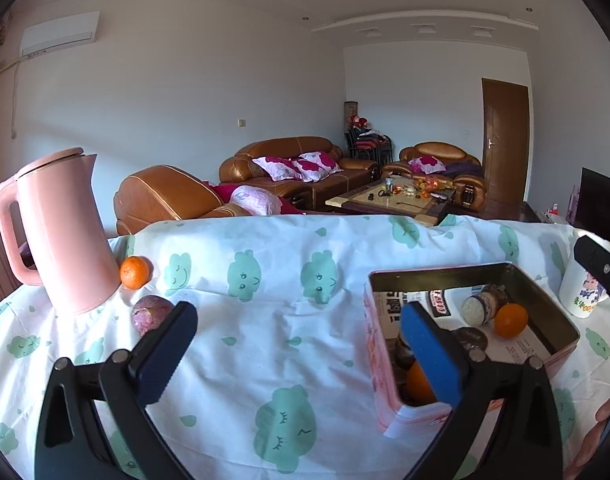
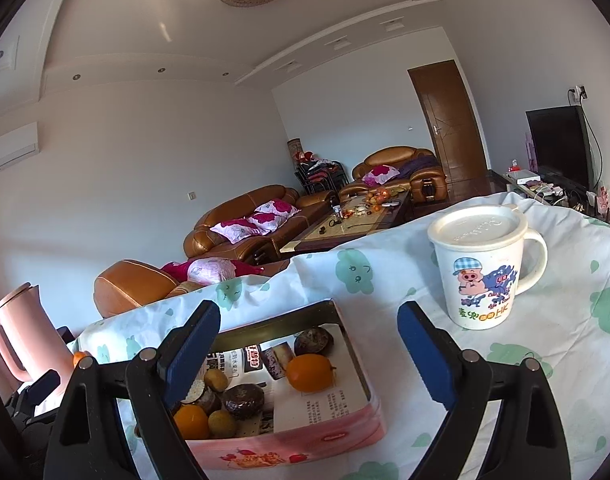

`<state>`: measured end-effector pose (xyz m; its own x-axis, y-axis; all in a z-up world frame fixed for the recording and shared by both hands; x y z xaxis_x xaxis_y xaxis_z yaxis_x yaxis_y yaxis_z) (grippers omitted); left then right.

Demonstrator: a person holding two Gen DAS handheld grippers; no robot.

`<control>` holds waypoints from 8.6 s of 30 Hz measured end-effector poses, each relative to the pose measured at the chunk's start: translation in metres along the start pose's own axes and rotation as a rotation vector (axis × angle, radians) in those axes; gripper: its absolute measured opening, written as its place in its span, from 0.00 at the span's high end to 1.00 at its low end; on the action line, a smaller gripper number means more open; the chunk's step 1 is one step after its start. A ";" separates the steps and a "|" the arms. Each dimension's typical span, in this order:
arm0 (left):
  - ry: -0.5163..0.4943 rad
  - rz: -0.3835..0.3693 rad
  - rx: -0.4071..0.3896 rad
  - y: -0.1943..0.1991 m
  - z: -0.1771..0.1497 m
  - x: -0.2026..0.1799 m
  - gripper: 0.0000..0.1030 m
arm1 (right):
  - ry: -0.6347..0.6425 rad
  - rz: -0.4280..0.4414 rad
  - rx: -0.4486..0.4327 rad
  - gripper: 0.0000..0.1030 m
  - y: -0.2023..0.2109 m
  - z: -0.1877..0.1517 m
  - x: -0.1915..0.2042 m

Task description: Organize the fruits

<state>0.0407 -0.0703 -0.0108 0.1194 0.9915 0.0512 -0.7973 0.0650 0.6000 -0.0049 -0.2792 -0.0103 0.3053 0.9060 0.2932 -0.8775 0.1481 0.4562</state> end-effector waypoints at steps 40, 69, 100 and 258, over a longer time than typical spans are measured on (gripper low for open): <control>0.254 0.374 0.223 -0.073 0.002 0.260 0.00 | 0.438 0.345 0.675 0.21 -0.157 -0.113 0.325; 0.362 0.419 0.456 -0.205 0.067 0.184 0.09 | 0.081 0.231 0.459 0.47 -0.159 -0.044 0.218; 0.447 0.061 0.283 -0.153 0.037 0.184 0.53 | 0.162 0.188 0.343 0.47 -0.142 -0.042 0.236; -0.039 -0.062 -0.059 0.051 -0.021 -0.052 0.00 | 0.181 -0.024 -0.181 0.12 0.057 -0.007 0.010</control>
<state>-0.0189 -0.1158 0.0001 0.1911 0.9804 0.0472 -0.8210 0.1333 0.5551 -0.0548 -0.2591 0.0124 0.2703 0.9551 0.1210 -0.9276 0.2247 0.2984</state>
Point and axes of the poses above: each gripper's, at about its wrist camera, not at the fingertips, and y roughly against the way its jaws point, x to its left, z to its top, the point moved 3 cm from there along -y, roughly the way its jaws point, and after that the axes turned 13 degrees about x, right-handed, at the moved point
